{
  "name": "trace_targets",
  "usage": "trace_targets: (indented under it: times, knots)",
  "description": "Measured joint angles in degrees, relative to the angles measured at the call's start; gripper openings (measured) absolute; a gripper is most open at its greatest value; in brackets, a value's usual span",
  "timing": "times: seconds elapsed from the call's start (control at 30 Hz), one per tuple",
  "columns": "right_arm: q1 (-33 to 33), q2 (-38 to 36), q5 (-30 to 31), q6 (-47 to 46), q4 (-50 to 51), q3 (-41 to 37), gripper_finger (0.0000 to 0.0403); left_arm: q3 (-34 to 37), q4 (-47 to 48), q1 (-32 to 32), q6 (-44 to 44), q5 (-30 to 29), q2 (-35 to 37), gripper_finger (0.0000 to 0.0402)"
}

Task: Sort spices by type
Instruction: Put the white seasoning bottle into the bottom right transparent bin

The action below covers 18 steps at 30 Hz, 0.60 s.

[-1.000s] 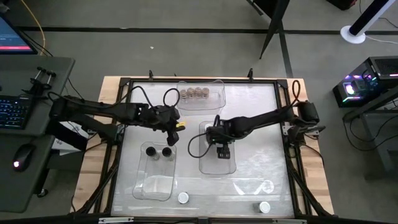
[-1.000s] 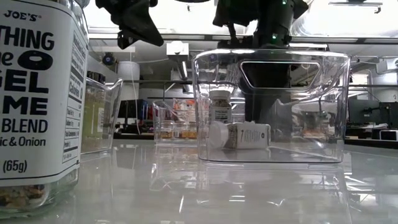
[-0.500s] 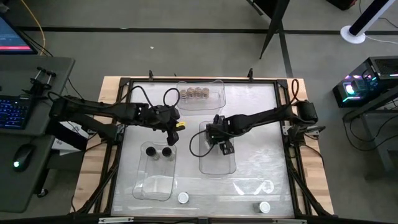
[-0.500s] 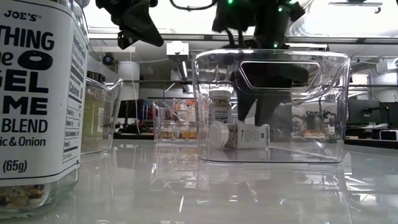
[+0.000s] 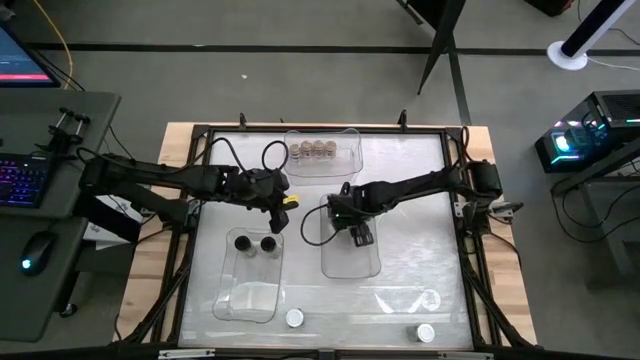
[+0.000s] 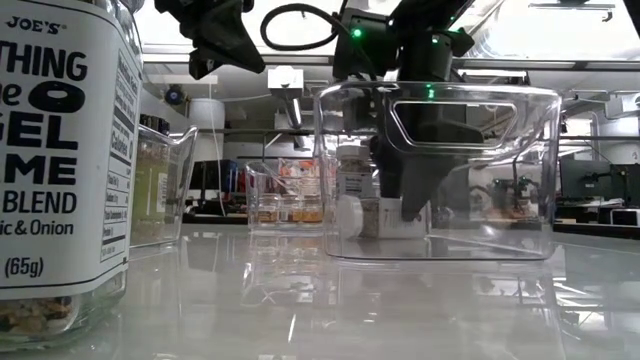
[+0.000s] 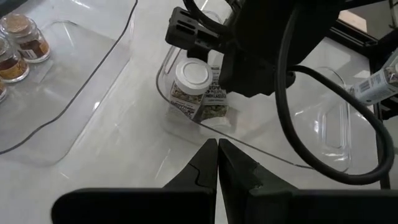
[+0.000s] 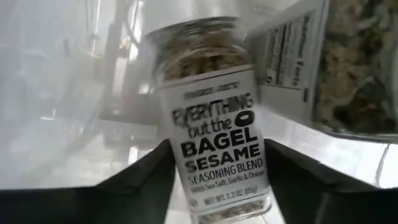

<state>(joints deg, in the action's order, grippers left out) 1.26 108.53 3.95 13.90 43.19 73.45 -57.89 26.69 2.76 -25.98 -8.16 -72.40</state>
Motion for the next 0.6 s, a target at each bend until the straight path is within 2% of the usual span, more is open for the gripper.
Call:
trace_targets:
  times: [0.07,0.1,0.33,0.5,0.6]
  knots:
    - [0.1,-0.1,-0.3,-0.9,-0.1,0.0,0.0199,0.0,0.0,0.0,0.0,0.0,0.0,0.0]
    - [0.1,-0.1,-0.5,-1.5,-0.1,0.0,0.0192,0.0,0.0,0.0,0.0,0.0,0.0,0.0]
    - [0.8,-0.8,-2.4,-5.0,3.2,1.8,0.0192,-2.7,0.3,0.0,4.4,0.0,0.0,0.0]
    - [1.8,-5.0,-4.0,-5.2,9.4,5.2,0.0192,-6.2,0.4,-0.4,11.6,0.4,0.0,0.0002]
    - [2.4,-8.1,-3.8,-7.2,14.1,7.1,0.0192,-8.3,0.6,-0.4,16.4,0.4,0.0,0.0017]
